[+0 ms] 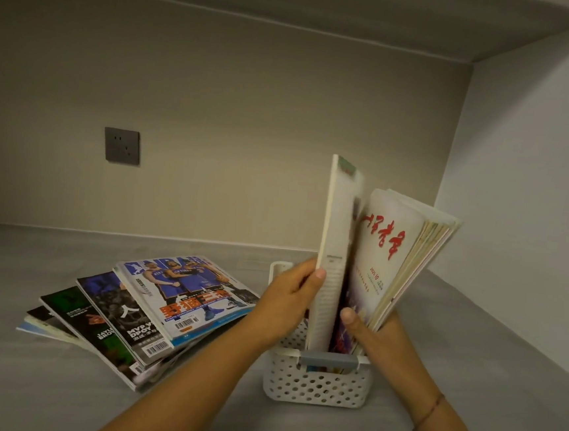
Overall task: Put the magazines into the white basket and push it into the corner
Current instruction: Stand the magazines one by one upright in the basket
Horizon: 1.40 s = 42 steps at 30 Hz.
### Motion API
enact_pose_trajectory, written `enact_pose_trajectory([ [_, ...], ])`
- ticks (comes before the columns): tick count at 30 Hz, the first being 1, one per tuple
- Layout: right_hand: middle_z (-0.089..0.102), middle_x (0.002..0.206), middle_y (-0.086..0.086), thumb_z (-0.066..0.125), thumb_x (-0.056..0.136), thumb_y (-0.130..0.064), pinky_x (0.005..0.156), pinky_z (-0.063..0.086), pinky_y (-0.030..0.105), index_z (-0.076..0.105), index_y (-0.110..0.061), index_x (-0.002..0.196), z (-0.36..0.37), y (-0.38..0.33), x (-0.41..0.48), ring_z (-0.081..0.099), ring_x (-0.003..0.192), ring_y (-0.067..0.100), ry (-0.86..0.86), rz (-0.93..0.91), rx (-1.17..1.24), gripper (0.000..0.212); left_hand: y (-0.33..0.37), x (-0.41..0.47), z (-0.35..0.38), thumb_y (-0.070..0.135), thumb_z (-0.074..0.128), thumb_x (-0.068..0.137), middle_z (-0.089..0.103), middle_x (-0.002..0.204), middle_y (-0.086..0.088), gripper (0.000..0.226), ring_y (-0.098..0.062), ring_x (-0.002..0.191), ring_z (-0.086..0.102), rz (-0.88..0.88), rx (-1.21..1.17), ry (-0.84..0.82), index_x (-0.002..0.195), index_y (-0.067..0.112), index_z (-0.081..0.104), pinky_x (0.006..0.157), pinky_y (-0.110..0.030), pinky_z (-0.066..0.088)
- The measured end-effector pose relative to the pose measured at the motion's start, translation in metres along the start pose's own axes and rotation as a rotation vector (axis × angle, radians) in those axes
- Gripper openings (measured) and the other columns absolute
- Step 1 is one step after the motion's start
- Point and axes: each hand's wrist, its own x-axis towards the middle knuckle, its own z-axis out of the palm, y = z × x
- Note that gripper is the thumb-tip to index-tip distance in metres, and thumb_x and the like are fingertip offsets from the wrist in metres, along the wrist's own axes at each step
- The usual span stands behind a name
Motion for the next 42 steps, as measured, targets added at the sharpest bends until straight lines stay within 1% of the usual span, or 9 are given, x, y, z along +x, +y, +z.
enact_pose_trajectory([
  [6, 0.061, 0.119, -0.02, 0.067, 0.075, -0.037, 0.083, 0.049, 0.014, 0.046, -0.036, 0.127, 0.0, -0.003, 0.003, 0.055, 0.113, 0.0, -0.017, 0.003, 0.011, 0.057, -0.005, -0.003, 0.005, 0.033, 0.049, 0.097, 0.067, 0.119, 0.013, 0.031, -0.004, 0.113, 0.06, -0.036, 0.043, -0.249, 0.126, 0.036, 0.059, 0.095, -0.028, 0.051],
  [14, 0.058, 0.123, -0.017, 0.063, 0.074, -0.038, 0.087, 0.048, 0.015, 0.045, -0.031, 0.129, -0.003, -0.003, 0.001, 0.056, 0.111, -0.002, -0.004, 0.042, 0.034, 0.058, -0.012, 0.005, -0.009, 0.028, 0.058, 0.093, 0.067, 0.121, 0.012, 0.026, -0.005, 0.115, 0.06, -0.135, 0.076, -0.411, 0.117, 0.035, 0.066, 0.1, -0.026, 0.047],
  [16, 0.057, 0.122, -0.016, 0.062, 0.079, -0.035, 0.09, 0.048, 0.019, 0.045, -0.031, 0.13, -0.004, 0.0, 0.001, 0.056, 0.112, 0.001, 0.027, 0.076, 0.017, 0.054, -0.015, 0.013, -0.012, 0.03, 0.053, 0.096, 0.067, 0.12, 0.011, 0.026, -0.006, 0.113, 0.06, -0.163, 0.105, -0.381, 0.117, 0.036, 0.066, 0.098, -0.026, 0.048],
  [20, 0.056, 0.117, -0.015, 0.059, 0.085, -0.012, 0.074, 0.048, 0.006, 0.041, -0.03, 0.127, -0.006, 0.003, 0.001, 0.053, 0.107, 0.0, 0.039, 0.132, 0.009, 0.048, -0.022, 0.039, -0.013, 0.025, 0.042, 0.101, 0.057, 0.135, -0.001, 0.036, -0.018, 0.125, 0.052, -0.302, 0.023, -0.182, 0.134, 0.02, 0.053, 0.103, -0.03, 0.04],
  [24, 0.054, 0.118, -0.006, 0.06, 0.084, -0.008, 0.066, 0.047, 0.004, 0.039, -0.027, 0.129, -0.011, 0.003, 0.001, 0.052, 0.104, 0.001, 0.018, 0.179, 0.018, 0.053, -0.025, 0.07, 0.0, 0.043, 0.03, 0.101, 0.04, 0.148, -0.006, 0.05, -0.024, 0.137, 0.035, -0.453, 0.044, -0.117, 0.143, 0.016, 0.037, 0.109, -0.035, 0.029],
  [27, 0.054, 0.116, -0.012, 0.061, 0.083, -0.009, 0.064, 0.047, 0.004, 0.036, -0.03, 0.13, -0.015, 0.001, 0.003, 0.052, 0.102, -0.002, 0.006, 0.179, 0.006, 0.057, -0.026, 0.093, 0.014, 0.055, 0.021, 0.099, 0.036, 0.151, -0.007, 0.061, -0.028, 0.141, 0.028, -0.492, 0.018, -0.142, 0.146, 0.019, 0.033, 0.112, -0.041, 0.022],
  [34, 0.054, 0.125, -0.014, 0.07, 0.078, -0.016, 0.076, 0.049, 0.01, 0.035, -0.032, 0.134, -0.023, 0.006, 0.004, 0.054, 0.11, 0.0, -0.053, 0.163, 0.0, 0.068, -0.022, 0.121, 0.03, 0.061, 0.024, 0.095, 0.05, 0.141, -0.008, 0.061, -0.029, 0.133, 0.041, -0.489, -0.161, -0.137, 0.133, 0.02, 0.051, 0.109, -0.041, 0.032],
  [38, 0.047, 0.132, -0.022, 0.081, 0.061, -0.037, 0.089, 0.047, 0.017, 0.027, -0.041, 0.136, -0.022, 0.006, 0.004, 0.048, 0.118, -0.004, -0.131, 0.134, -0.014, 0.093, -0.02, 0.125, 0.028, 0.06, 0.025, 0.096, 0.055, 0.134, -0.004, 0.058, -0.023, 0.125, 0.047, -0.41, -0.232, -0.104, 0.133, 0.025, 0.052, 0.103, -0.038, 0.034],
  [42, 0.044, 0.136, -0.022, 0.078, 0.061, -0.042, 0.096, 0.046, 0.023, 0.025, -0.045, 0.134, -0.021, 0.005, 0.007, 0.045, 0.121, -0.005, -0.165, 0.109, 0.009, 0.091, -0.016, 0.126, 0.029, 0.061, 0.024, 0.095, 0.057, 0.13, -0.007, 0.06, -0.024, 0.122, 0.049, -0.411, -0.193, -0.098, 0.13, 0.022, 0.054, 0.108, -0.042, 0.034],
])
